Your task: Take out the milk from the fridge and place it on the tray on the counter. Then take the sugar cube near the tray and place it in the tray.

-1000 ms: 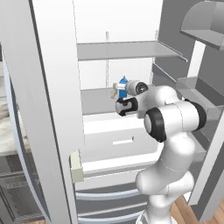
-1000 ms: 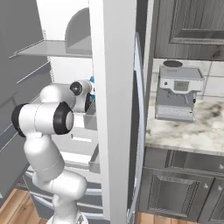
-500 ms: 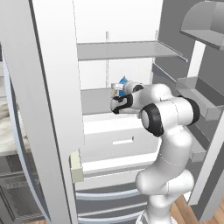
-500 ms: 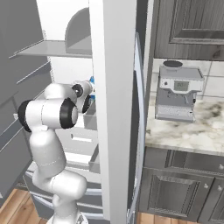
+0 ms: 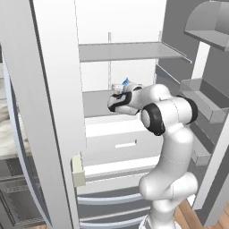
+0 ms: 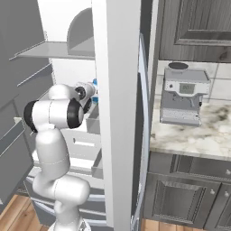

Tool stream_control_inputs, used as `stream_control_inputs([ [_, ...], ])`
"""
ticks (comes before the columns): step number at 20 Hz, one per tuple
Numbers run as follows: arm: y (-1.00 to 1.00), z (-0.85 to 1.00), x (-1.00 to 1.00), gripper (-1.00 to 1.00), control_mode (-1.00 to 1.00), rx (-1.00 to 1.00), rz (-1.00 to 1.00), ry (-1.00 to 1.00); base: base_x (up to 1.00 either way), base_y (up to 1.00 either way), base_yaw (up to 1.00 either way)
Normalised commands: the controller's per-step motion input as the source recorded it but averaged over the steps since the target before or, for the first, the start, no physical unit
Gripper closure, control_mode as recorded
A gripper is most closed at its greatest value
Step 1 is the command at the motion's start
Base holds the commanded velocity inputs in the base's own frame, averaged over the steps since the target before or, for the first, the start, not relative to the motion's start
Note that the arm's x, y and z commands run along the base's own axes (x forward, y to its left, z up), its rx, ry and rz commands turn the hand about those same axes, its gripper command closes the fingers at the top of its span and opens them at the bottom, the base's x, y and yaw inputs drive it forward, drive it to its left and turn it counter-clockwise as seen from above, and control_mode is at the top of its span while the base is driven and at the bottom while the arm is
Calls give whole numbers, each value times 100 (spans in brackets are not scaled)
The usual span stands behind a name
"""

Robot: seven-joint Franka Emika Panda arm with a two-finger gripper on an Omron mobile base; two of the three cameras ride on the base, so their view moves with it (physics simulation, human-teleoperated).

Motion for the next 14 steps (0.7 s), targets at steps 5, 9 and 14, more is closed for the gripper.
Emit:
stream_control_inputs([
  [5, -2, 0, 0, 100, -100, 0, 0, -6, 0, 0, 0],
  [9, -14, 0, 0, 100, -100, 4, 0, -8, 0, 0, 0],
  [14, -11, 0, -19, 100, -100, 4, 0, -12, 0, 0, 0],
])
